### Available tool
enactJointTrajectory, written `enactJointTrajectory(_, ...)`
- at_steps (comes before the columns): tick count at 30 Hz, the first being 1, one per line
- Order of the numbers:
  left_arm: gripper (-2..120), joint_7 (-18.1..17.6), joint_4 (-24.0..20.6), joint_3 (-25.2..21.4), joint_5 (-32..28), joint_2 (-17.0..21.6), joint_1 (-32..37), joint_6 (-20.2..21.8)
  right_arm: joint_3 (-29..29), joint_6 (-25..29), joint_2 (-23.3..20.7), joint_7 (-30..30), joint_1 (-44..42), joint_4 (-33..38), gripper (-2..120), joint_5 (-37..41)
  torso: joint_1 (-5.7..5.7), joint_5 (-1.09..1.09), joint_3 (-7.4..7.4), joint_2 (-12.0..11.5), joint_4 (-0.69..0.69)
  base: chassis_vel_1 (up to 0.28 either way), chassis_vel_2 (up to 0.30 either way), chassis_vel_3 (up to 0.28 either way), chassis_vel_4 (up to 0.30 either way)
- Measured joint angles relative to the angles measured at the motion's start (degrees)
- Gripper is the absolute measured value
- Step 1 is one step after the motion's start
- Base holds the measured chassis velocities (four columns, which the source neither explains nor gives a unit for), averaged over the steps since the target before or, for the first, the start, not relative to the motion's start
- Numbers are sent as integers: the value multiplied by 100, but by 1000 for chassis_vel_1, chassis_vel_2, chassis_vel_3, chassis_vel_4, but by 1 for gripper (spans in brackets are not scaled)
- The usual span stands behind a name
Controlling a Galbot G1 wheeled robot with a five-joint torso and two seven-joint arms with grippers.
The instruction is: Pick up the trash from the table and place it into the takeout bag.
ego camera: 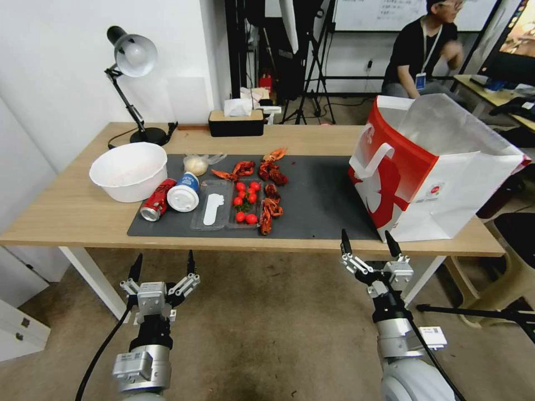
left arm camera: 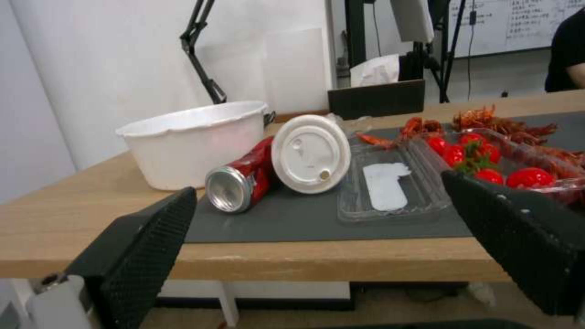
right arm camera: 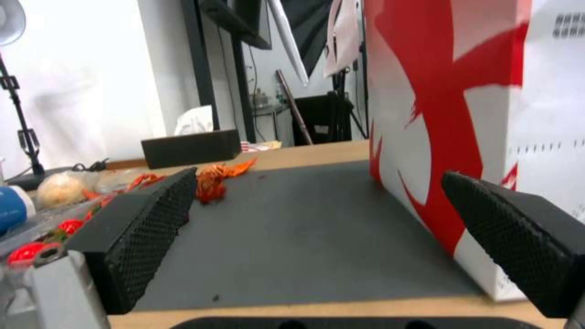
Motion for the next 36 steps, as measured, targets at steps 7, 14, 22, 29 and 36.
enactJointTrajectory(7,100,-23,16,-82,-266,85,-236,169,-85,8,86,-44,-57,-40,100,-26,0,0,0,-1,0,0,0,0,0)
enactJointTrajectory(14,100,-160,29,-175,-658,339,-679,513,-97,8,85,-48,-88,1,100,-96,0,0,0,-1,0,0,0,0,0)
enactJointTrajectory(22,100,-434,369,-240,-1644,1081,-1574,1063,-72,-25,69,-46,-94,77,100,-168,0,0,0,-1,0,0,0,0,0)
enactJointTrajectory(29,100,-382,1120,-236,-2373,1835,-2258,1062,-49,-41,60,-39,-96,90,100,-221,1,-2,1,-1,-1,0,0,0,0)
enactJointTrajectory(36,100,-266,1377,-170,-2614,2373,-2754,1096,-60,-57,74,-38,-73,44,100,-285,0,0,1,-1,0,0,0,0,0)
